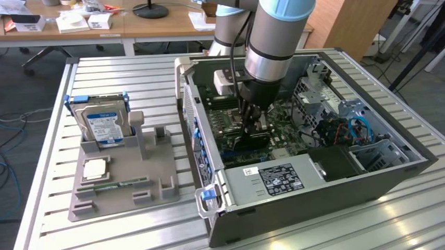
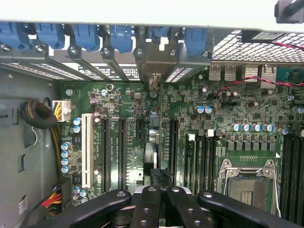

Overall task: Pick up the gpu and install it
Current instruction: 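Press down on the gpu until it lock into place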

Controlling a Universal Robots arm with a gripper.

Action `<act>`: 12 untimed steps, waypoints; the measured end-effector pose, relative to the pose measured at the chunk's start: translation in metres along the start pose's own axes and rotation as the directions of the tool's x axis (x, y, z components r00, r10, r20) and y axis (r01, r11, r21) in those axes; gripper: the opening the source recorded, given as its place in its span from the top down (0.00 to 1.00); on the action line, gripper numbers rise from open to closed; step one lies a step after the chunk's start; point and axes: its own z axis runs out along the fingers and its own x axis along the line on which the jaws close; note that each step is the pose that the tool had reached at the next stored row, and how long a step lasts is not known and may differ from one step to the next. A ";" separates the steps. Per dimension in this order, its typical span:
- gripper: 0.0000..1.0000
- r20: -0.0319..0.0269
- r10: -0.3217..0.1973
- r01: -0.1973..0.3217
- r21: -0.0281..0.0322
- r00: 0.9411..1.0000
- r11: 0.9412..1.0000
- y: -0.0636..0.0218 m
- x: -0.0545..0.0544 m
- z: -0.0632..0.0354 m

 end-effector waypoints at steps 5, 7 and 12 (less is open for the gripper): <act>0.90 0.000 0.000 0.000 0.000 1.000 1.000 0.0001 0.000 -0.0065; 0.90 0.000 0.000 0.000 0.000 1.000 1.000 0.0001 0.000 -0.0097; 0.90 0.000 0.000 0.000 0.000 1.000 1.000 0.0001 0.000 -0.0150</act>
